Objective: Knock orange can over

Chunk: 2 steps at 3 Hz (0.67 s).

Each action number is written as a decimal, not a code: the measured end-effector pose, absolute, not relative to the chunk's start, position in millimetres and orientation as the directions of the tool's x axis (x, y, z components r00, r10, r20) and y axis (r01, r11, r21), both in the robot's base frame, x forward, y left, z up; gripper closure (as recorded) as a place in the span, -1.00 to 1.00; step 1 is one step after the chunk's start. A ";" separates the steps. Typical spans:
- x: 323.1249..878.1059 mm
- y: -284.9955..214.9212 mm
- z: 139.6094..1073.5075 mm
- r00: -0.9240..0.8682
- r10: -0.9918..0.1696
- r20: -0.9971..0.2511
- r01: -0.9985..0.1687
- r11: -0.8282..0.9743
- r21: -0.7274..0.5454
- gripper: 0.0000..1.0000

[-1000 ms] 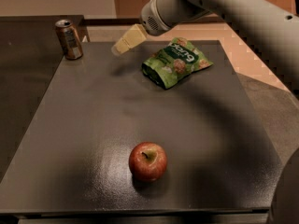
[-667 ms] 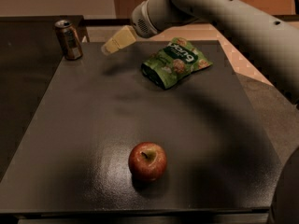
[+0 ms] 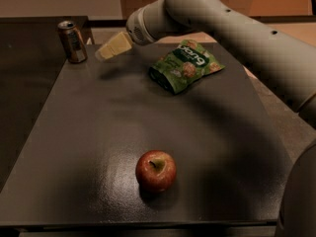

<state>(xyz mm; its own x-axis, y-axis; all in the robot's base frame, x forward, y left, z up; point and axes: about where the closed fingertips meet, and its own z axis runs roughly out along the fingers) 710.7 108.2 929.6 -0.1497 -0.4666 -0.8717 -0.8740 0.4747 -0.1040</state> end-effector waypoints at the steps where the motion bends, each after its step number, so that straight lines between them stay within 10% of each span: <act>1: 722.3 119.9 918.9 -0.149 -0.440 -0.885 -0.871 0.482 -0.093 -1.00; 2: 737.7 133.2 910.3 -0.137 -0.411 -0.901 -0.866 0.492 -0.092 -1.00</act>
Offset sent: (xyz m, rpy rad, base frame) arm 0.0478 0.0363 -0.0273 0.1022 -0.0468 -0.0321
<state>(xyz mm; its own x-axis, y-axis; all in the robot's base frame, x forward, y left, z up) 737.7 133.2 910.3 -0.1374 -0.4106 -0.9014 -0.8657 0.4920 -0.0922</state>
